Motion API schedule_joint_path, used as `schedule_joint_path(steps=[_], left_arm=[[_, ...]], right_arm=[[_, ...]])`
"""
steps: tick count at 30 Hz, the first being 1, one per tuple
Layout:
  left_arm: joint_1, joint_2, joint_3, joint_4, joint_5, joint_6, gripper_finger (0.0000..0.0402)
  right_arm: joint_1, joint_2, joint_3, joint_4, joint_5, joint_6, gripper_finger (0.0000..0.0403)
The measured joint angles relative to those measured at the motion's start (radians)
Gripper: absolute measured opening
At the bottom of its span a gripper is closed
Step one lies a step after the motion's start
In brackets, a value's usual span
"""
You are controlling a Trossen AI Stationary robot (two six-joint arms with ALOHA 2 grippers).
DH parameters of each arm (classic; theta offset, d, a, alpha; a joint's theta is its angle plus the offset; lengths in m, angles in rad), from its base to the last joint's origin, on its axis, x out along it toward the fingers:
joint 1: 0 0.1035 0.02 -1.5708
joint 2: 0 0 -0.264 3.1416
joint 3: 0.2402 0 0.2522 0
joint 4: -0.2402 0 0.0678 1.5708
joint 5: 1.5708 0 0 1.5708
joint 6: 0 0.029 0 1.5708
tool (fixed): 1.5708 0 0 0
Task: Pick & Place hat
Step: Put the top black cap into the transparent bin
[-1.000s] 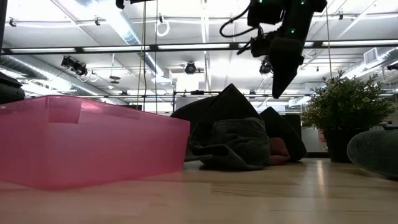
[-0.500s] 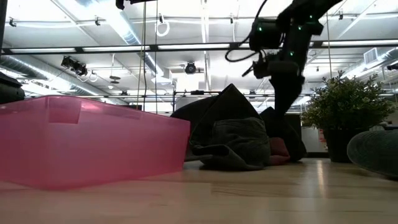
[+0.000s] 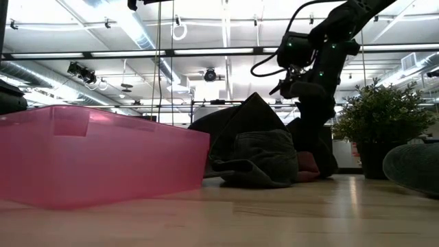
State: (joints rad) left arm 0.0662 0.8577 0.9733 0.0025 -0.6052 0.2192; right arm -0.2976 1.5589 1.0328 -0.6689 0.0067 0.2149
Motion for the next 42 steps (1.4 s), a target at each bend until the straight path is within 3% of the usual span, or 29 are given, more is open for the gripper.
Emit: schedule_joint_path(steps=[1, 5, 15, 19, 25, 30, 33, 42], left_arm=[[0.0, 0.0, 0.0, 0.0, -0.001, 0.0, 0.0014], [0.0, 0.0, 0.0, 0.0, -0.003, 0.003, 0.0014], [0.0, 0.0, 0.0, 0.0, -0.003, 0.009, 0.0015], [0.0, 0.0, 0.0, 0.001, -0.003, 0.009, 0.0038], [0.0, 0.0, 0.0, 0.002, 0.011, -0.009, 0.0116], [0.02, 0.0, 0.0, 0.001, 0.023, -0.19, 0.018], [0.056, 0.0, 0.0, -0.001, 0.115, -0.278, 0.021], [0.215, 0.059, -0.001, -0.008, 0.674, -0.725, 0.024]], right_arm=[[-0.001, -0.001, 0.0, 0.0, -0.003, -0.002, 0.0022], [-0.001, -0.032, 0.0, -0.001, 0.005, 0.009, 0.0008], [-0.003, -0.241, 0.067, -0.023, 0.08, 0.007, 0.0002], [-0.003, -0.307, 0.137, -0.034, 0.076, -0.014, 0.0001], [0.013, -0.361, 0.251, 0.069, -0.156, -0.015, 0.0001], [0.05, -0.364, 0.302, 0.226, -0.397, -0.033, 0.0001], [0.074, -0.362, 0.302, 0.337, -0.47, -0.004, 0.0], [0.114, -0.344, 0.303, 0.639, -0.632, 0.162, 0.0]])
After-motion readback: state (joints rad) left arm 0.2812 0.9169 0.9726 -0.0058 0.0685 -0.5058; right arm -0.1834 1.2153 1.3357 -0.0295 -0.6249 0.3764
